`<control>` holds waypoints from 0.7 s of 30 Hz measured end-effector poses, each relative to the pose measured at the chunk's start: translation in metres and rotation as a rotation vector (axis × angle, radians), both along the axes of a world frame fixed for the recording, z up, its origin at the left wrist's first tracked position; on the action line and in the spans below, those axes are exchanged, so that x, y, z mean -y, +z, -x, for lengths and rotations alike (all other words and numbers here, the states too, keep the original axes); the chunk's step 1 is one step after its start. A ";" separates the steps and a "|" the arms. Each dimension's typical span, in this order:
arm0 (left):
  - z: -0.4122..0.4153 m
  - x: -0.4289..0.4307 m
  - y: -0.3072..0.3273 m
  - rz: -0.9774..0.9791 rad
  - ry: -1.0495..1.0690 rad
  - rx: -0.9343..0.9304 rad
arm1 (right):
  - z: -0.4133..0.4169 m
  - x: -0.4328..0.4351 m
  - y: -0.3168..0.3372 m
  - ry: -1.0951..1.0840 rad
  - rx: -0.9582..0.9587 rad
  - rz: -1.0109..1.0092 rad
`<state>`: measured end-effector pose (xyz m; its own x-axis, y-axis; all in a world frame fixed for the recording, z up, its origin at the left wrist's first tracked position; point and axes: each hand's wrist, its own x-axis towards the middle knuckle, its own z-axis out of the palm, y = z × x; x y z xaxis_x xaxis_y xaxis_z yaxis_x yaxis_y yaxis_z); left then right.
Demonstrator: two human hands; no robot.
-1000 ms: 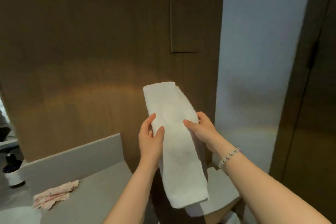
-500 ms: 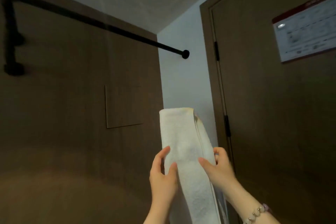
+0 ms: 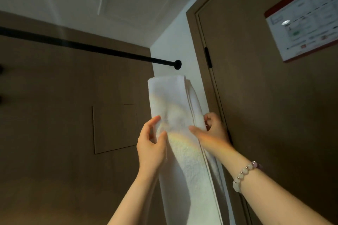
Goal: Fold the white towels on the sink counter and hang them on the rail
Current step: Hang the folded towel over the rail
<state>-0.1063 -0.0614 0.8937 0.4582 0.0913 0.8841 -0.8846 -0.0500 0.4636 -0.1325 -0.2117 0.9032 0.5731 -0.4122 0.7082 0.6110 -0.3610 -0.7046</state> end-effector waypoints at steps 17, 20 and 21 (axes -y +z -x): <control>-0.181 0.048 0.133 -0.184 0.207 0.308 | -0.179 0.059 0.128 -0.150 0.269 0.129; -0.198 0.047 0.156 -0.276 0.317 0.322 | -0.198 0.063 0.147 -0.137 0.325 0.129; -0.201 0.046 0.165 -0.306 0.356 0.326 | -0.203 0.063 0.153 -0.133 0.336 0.134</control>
<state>0.0950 -0.1077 1.0584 0.1449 -0.0919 0.9852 -0.8834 -0.4604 0.0870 0.0704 -0.2744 1.0564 0.2479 -0.3582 0.9001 0.7417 -0.5276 -0.4142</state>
